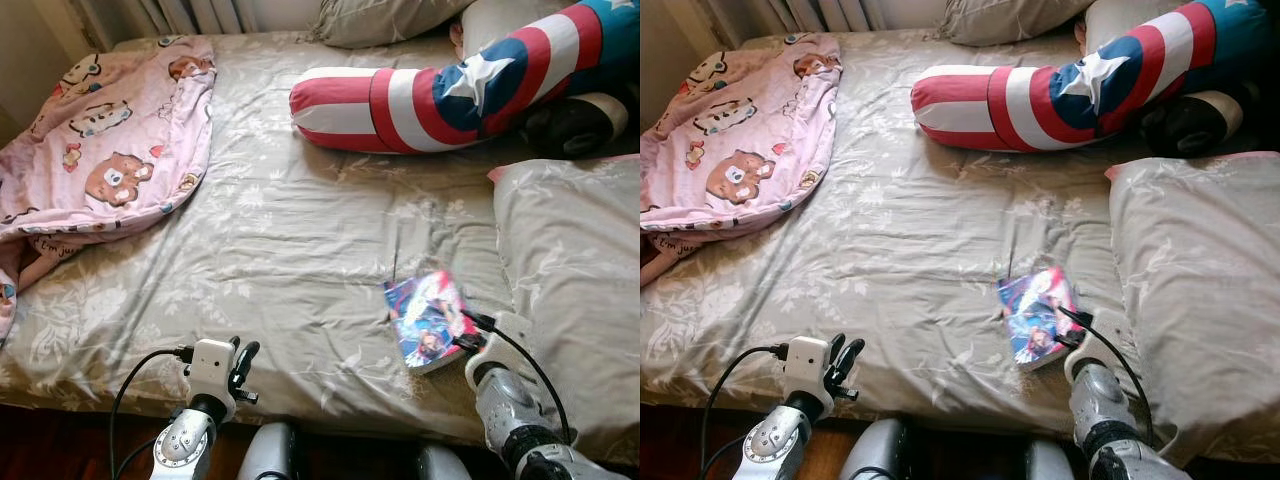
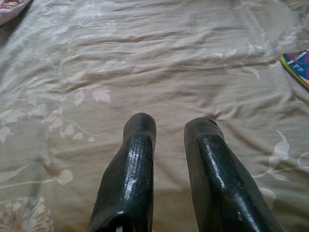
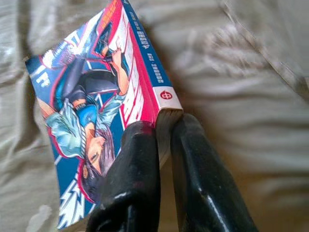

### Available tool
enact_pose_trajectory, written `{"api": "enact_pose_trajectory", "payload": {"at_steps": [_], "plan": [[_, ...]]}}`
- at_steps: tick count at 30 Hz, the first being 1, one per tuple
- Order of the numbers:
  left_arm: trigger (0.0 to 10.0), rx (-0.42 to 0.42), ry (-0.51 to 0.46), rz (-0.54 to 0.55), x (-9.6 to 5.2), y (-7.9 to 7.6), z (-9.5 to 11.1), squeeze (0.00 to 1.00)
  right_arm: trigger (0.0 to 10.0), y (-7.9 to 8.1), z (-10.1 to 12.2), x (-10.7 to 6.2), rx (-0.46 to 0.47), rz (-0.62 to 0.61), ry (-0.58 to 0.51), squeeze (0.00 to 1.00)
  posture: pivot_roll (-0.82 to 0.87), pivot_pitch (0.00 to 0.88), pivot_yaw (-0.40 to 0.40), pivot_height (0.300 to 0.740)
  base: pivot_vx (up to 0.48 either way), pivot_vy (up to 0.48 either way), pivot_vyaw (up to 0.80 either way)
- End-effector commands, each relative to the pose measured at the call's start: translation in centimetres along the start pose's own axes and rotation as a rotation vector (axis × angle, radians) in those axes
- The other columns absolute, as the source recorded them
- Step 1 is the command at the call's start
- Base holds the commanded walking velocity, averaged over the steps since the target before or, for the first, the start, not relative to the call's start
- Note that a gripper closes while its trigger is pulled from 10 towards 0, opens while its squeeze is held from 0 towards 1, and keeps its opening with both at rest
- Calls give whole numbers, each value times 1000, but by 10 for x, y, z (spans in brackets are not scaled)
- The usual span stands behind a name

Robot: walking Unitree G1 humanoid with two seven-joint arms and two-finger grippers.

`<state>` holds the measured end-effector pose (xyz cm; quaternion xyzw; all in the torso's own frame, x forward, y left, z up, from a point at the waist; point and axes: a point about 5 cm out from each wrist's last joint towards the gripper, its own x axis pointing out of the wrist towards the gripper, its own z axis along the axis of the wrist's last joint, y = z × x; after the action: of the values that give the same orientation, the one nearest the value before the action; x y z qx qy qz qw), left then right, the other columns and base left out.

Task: Clean up the room

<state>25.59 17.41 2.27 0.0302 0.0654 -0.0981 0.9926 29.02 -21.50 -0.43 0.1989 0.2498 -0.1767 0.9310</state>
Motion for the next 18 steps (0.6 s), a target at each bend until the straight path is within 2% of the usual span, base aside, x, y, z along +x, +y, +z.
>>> {"api": "enact_pose_trajectory", "payload": {"at_steps": [1, 5, 14, 15, 16, 17, 18], "plan": [[10000, -2, 29, 8, -4, 2, -5, 0, 10000, -3, -14, -4, 37, -31, 35, 0, 89, 202, 82, 656, 0, 0, 0], [10000, -2, 30, 8, -4, 1, -5, 0, 10000, -4, -26, -6, 23, -39, 77, 0, 89, 203, 81, 656, 0, 0, 0], [10000, -2, 33, 5, -4, 1, -6, 0, 10000, -6, -20, -5, 38, -40, 58, 0, 85, 202, 77, 656, 0, 0, 0], [10000, -2, 33, 5, -4, 0, -6, 0, 10000, -6, -20, -5, 36, -39, 58, 24, 86, 202, 77, 656, 0, 0, 0], [10000, -2, 33, 5, -4, 0, -6, 0, 10000, -6, -19, -5, 36, -40, 56, 388, 86, 202, 77, 656, 0, 0, 0], [10000, -2, 33, 5, -4, 0, -6, 0, 10000, -7, -19, -5, 37, -40, 53, 549, 86, 201, 77, 656, 0, 0, 0], [10000, -2, 33, 6, -4, 0, -6, 0, 10000, -7, -18, -5, 37, -41, 52, 549, 86, 201, 77, 656, 0, 0, 0]]}}
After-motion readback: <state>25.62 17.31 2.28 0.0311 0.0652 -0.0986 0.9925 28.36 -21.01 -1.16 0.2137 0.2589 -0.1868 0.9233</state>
